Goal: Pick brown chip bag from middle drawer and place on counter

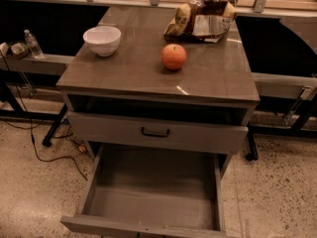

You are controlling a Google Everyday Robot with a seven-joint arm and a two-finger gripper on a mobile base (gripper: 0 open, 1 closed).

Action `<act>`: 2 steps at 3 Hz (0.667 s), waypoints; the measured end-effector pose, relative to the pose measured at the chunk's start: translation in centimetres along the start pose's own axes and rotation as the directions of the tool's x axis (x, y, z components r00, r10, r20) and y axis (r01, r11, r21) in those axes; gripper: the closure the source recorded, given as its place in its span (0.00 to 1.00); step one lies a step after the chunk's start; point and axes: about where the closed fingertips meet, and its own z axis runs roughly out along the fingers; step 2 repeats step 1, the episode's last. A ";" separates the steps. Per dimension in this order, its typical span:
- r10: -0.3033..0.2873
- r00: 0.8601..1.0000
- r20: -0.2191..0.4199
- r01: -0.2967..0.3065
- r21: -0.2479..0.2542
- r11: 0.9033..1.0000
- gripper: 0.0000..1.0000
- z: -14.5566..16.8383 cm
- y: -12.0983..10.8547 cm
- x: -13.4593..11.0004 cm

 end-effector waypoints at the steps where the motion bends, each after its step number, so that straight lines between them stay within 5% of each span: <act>1: 0.023 1.000 0.003 -0.023 0.008 1.000 0.00 0.0 -0.2 0.0; 2: 0.023 1.000 0.003 -0.023 0.008 1.000 0.00 0.0 -0.2 0.0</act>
Offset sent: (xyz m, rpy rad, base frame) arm 0.0000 0.0000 0.0000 0.0000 0.0000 0.0000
